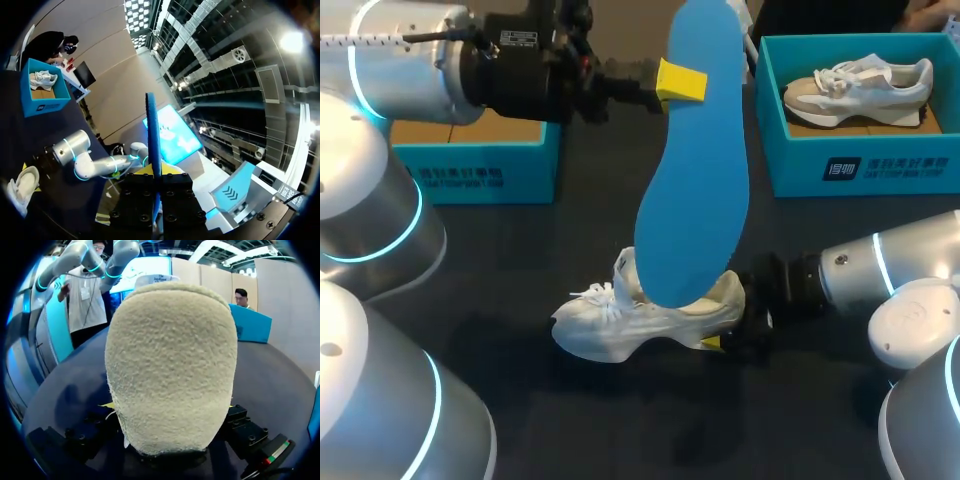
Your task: Take the shoe out of the shoebox, open the shoe tongue, remove and reinsert the insole, then place the shoe into the shoebox
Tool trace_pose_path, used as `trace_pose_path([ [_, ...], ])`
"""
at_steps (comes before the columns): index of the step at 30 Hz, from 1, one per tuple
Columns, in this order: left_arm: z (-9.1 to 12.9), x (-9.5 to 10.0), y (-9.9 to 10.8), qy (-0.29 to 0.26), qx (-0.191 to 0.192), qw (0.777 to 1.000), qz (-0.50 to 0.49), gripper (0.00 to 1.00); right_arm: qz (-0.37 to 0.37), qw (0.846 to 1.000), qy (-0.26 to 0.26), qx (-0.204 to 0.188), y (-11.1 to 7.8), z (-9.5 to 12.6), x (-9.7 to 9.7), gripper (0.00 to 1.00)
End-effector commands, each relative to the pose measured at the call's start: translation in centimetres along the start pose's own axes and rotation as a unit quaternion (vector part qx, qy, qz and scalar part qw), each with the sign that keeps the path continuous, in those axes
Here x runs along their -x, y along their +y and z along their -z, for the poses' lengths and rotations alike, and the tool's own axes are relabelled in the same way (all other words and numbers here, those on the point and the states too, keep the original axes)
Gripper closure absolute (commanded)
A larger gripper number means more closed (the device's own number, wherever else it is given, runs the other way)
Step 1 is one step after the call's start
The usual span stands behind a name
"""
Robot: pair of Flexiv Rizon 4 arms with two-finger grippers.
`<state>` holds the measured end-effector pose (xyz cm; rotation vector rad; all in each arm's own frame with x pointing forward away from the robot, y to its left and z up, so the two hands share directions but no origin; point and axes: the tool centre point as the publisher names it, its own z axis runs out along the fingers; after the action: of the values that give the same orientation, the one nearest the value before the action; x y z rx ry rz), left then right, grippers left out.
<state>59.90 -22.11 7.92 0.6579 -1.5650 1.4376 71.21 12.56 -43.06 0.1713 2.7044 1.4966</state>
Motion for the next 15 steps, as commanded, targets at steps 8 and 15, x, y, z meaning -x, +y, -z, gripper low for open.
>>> trace_pose_path([
  [8, 0.0, 0.1, 0.2, 0.000, -0.001, 1.000, 0.000, 1.00, 0.001, 0.999, -0.017, -0.045, 1.1, 3.0, -0.4, 0.00],
  [15, 0.0, 0.1, 0.2, 0.000, -0.001, 1.000, 0.000, 1.00, 0.011, 0.994, -0.025, -0.105, 3.3, 4.7, -0.5, 0.00],
])
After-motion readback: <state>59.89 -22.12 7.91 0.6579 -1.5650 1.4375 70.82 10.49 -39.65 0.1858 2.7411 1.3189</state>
